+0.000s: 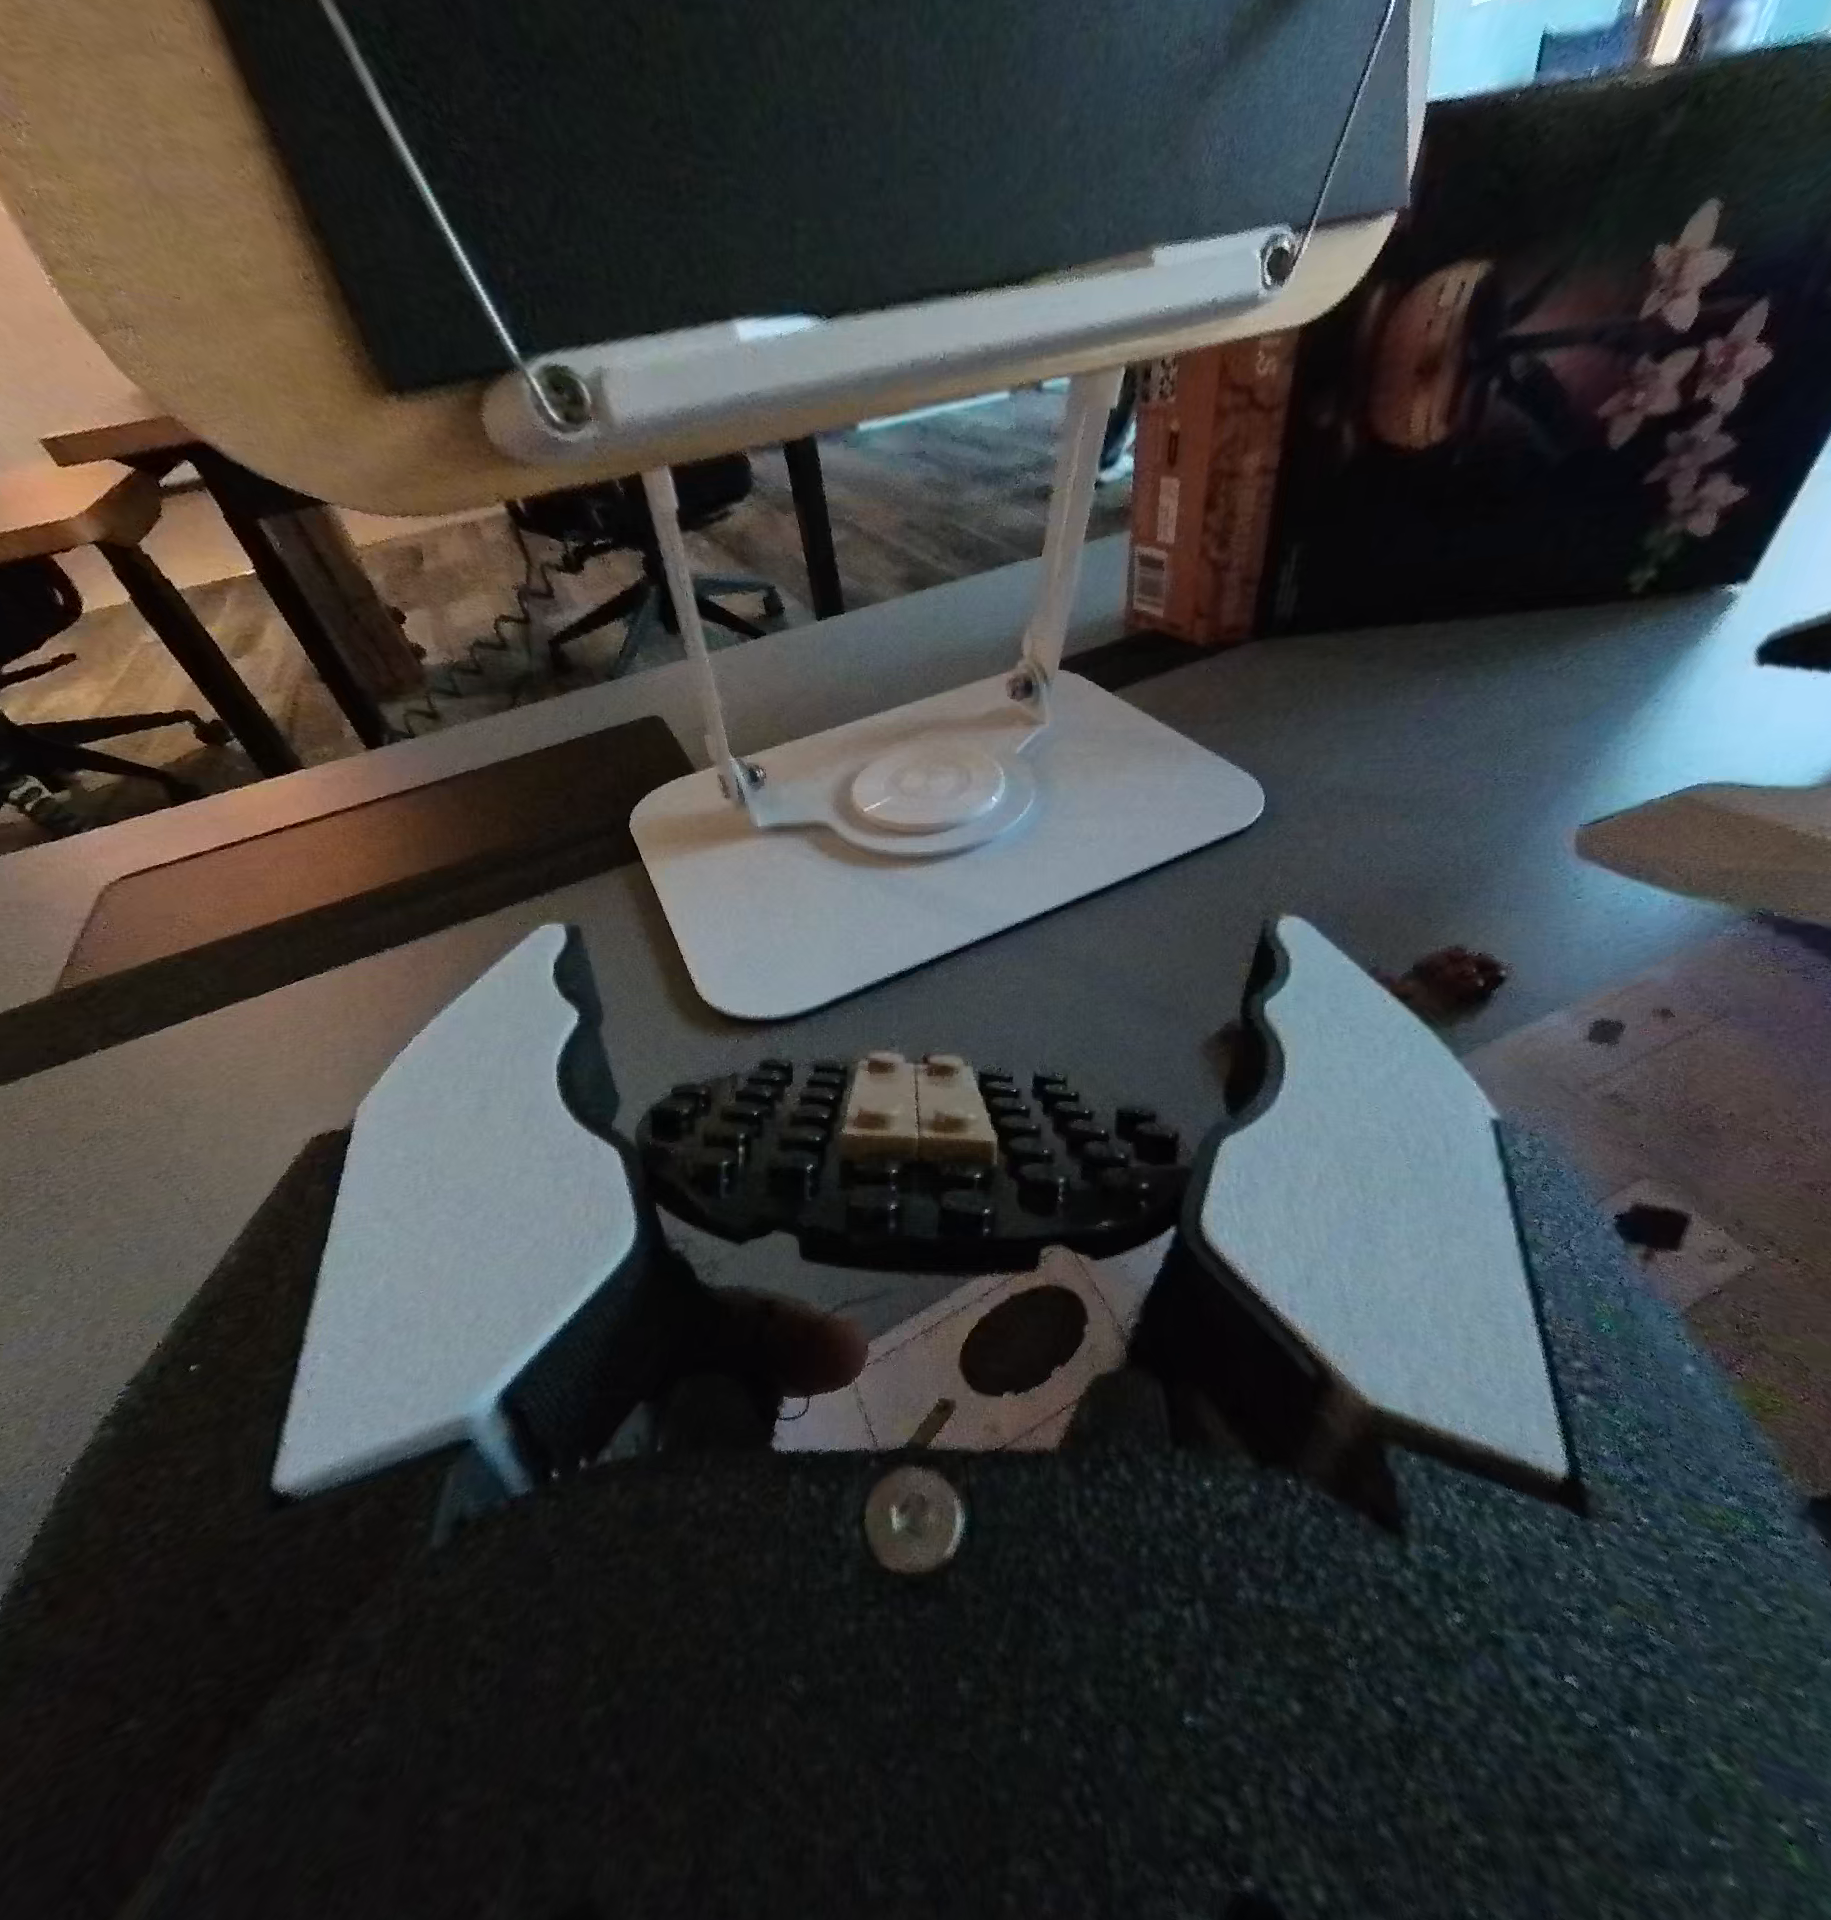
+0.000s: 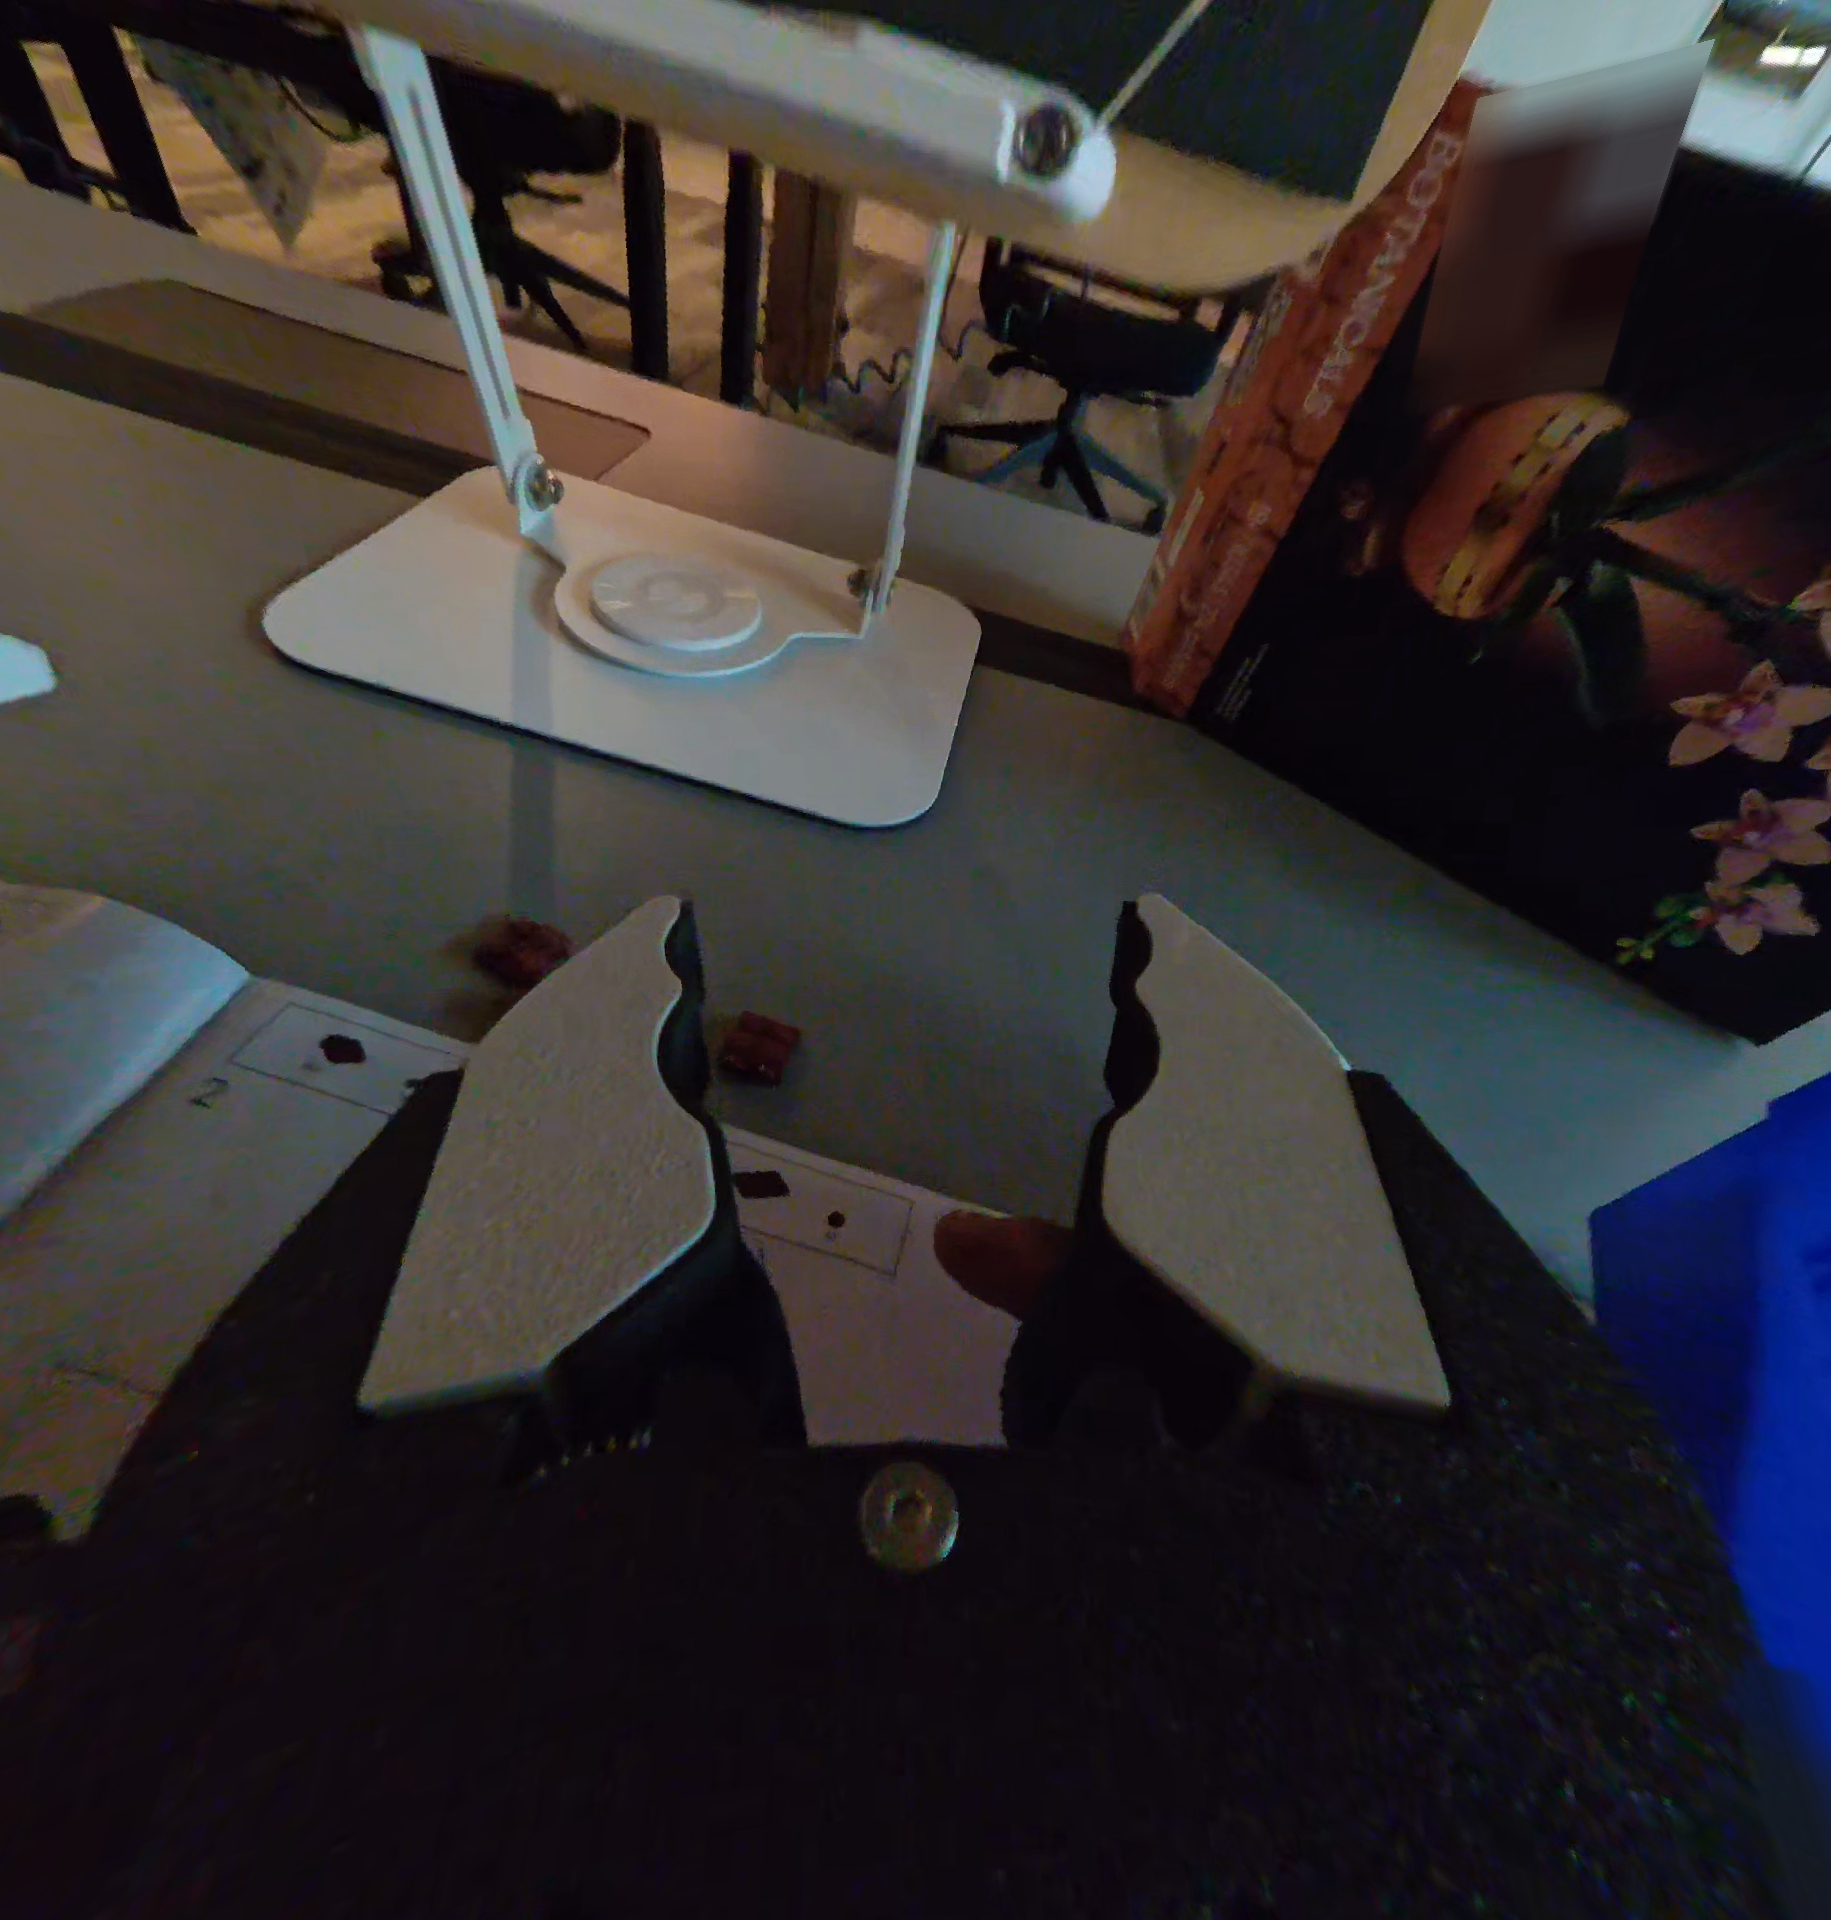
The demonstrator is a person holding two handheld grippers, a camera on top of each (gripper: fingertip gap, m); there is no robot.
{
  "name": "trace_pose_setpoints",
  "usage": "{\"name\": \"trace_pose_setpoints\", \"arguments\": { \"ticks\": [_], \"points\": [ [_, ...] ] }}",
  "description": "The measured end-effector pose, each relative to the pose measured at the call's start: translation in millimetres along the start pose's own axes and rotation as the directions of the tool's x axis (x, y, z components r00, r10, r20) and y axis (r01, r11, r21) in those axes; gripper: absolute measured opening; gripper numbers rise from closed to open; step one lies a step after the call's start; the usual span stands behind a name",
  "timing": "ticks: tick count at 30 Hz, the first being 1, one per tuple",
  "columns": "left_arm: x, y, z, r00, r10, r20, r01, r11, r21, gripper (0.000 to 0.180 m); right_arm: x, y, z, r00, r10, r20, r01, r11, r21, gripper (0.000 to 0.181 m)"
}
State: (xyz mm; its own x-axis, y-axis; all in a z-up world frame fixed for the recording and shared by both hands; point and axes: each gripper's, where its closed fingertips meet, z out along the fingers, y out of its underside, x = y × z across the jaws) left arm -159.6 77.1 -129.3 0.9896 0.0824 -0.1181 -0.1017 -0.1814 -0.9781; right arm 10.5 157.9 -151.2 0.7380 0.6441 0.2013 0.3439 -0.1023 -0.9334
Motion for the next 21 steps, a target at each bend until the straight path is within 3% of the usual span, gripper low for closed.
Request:
{"name": "trace_pose_setpoints", "arguments": {
  "ticks": [4, 10, 16, 21],
  "points": [
    [9, 5, 3, 0.998, -0.015, -0.056, 0.013, 0.999, -0.029, 0.115, 3, 9, 5, 0.999, 0.053, 0.012, -0.053, 0.998, -0.041, 0.076],
    [38, -4, 0, 0.959, -0.074, -0.273, 0.088, 0.995, 0.040, 0.115, 2, 17, 9, 0.994, 0.096, 0.051, -0.091, 0.992, -0.087, 0.074],
    [73, -11, -11, 0.864, -0.037, -0.503, 0.105, 0.988, 0.109, 0.115, -19, -15, -8, 0.975, 0.091, 0.205, -0.070, 0.992, -0.109, 0.099],
    [83, -14, -17, 0.820, -0.018, -0.573, 0.116, 0.984, 0.135, 0.115, -23, -79, -88, 0.903, 0.034, 0.428, -0.041, 0.999, 0.007, 0.075]
  ]
}}
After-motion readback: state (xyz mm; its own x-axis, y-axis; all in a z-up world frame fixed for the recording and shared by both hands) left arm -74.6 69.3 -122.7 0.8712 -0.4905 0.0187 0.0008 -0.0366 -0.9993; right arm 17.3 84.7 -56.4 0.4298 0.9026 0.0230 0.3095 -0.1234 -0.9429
